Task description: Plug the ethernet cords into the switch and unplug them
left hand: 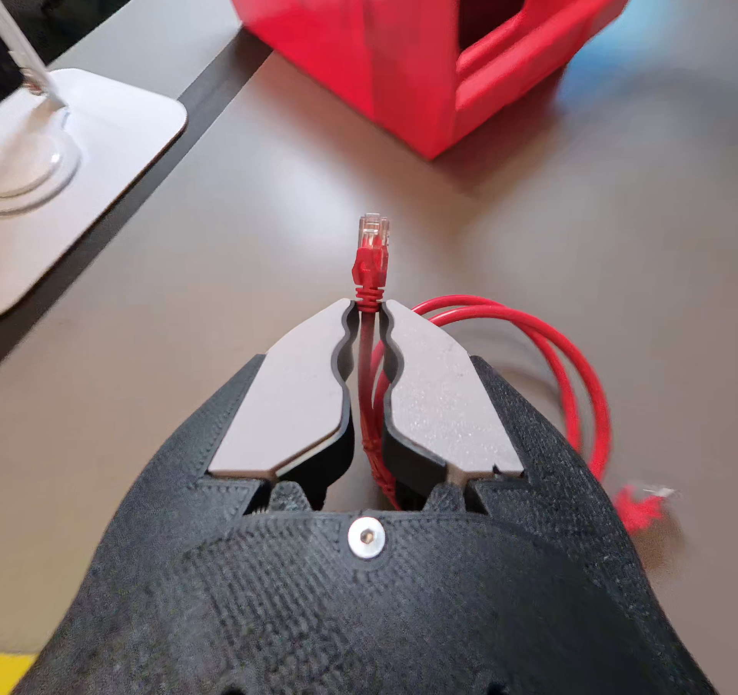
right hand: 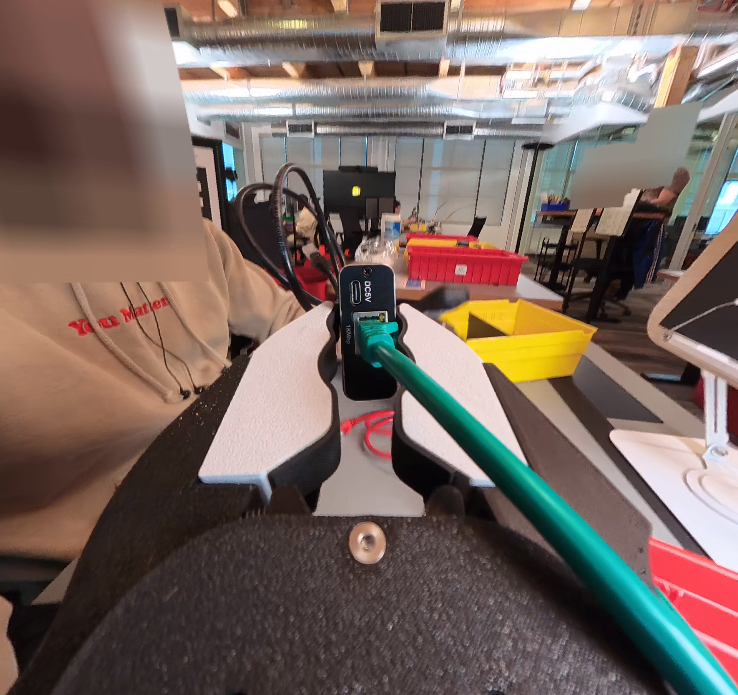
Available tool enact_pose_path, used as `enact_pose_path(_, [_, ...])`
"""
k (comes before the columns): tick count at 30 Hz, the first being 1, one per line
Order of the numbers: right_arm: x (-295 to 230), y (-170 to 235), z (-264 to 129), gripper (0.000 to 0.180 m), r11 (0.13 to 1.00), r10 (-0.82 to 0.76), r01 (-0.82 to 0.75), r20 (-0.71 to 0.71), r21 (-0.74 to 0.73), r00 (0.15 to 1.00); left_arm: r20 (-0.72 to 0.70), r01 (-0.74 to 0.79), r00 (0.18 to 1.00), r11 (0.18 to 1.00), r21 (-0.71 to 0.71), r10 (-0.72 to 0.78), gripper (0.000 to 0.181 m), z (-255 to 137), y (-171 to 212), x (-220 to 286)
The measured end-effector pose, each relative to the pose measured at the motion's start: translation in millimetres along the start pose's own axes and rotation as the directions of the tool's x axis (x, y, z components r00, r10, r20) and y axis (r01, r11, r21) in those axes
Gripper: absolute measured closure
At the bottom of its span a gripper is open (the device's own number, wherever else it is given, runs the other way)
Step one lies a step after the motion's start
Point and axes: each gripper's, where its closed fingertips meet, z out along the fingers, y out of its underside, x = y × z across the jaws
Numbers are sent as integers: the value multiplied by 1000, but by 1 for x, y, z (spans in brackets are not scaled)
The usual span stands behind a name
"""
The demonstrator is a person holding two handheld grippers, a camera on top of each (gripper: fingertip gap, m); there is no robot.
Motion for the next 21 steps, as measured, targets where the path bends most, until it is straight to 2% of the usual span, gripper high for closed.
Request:
enact_pose_path(1, [-1,4,1,155,1000,5,-4,7,-24,1000,-77,67,995,997,45,-63,170,-9,-9,8])
enact_pose_path(3, [-4,15,5,155,996,20,-18,28,-82,999,-278,207,945,973,101,-172,170,-30,-27,27])
enact_pose_path(5, [-9,29,11,155,987,47,-37,62,-156,997,-452,318,861,940,122,-233,170,-52,-42,44])
enact_pose_path(10, [-31,60,31,155,947,163,-95,202,-308,966,-762,418,599,908,34,-247,170,-84,-57,91])
enact_pose_path(14, [-33,78,51,155,923,188,-94,222,-374,957,-877,350,430,935,-58,-216,170,-89,-57,143])
enact_pose_path(18, [-23,87,70,155,930,159,-80,197,-359,968,-903,322,361,940,-114,-233,170,-86,-62,178])
enact_pose_path(21, [-23,88,78,155,940,159,-82,212,-330,964,-901,327,344,933,-150,-265,170,-84,-63,186])
